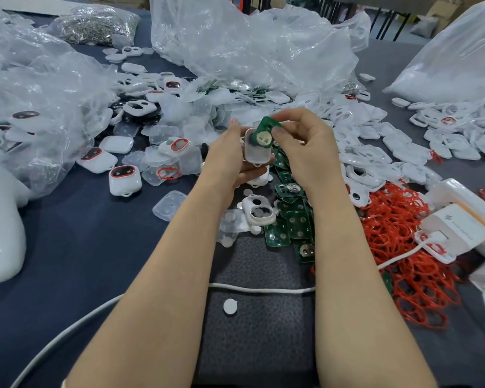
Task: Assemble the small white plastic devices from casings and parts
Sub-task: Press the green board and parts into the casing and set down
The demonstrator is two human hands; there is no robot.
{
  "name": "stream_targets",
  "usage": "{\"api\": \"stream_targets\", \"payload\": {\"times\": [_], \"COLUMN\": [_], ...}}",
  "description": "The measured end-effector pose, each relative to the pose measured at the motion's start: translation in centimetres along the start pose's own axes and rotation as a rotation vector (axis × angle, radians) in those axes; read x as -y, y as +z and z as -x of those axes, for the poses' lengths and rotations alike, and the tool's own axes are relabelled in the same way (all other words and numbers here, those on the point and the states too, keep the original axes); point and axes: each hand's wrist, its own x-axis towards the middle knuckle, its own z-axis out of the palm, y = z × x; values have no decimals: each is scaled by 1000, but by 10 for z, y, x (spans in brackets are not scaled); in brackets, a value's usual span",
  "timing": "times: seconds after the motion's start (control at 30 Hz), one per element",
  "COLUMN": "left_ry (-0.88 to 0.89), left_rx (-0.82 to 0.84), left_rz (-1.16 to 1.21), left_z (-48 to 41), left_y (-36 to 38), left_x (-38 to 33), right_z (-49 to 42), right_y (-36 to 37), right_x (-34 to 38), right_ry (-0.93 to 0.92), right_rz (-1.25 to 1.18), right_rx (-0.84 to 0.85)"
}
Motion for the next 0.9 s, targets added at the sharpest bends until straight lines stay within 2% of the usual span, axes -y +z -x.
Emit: {"api": "stream_targets", "payload": {"times": [0.17,0.9], "left_ry": [21,49], "left_rx": [14,4], "left_rz": [-66,-93], "left_z": [-4,-3], "left_y": [-1,-1], "left_x": [2,3], "right_z": [2,2], "right_y": [1,4], "right_x": [0,-5], "right_ry": [-31,-28], "right_rz": [94,145], "right_rx": [54,86]}}
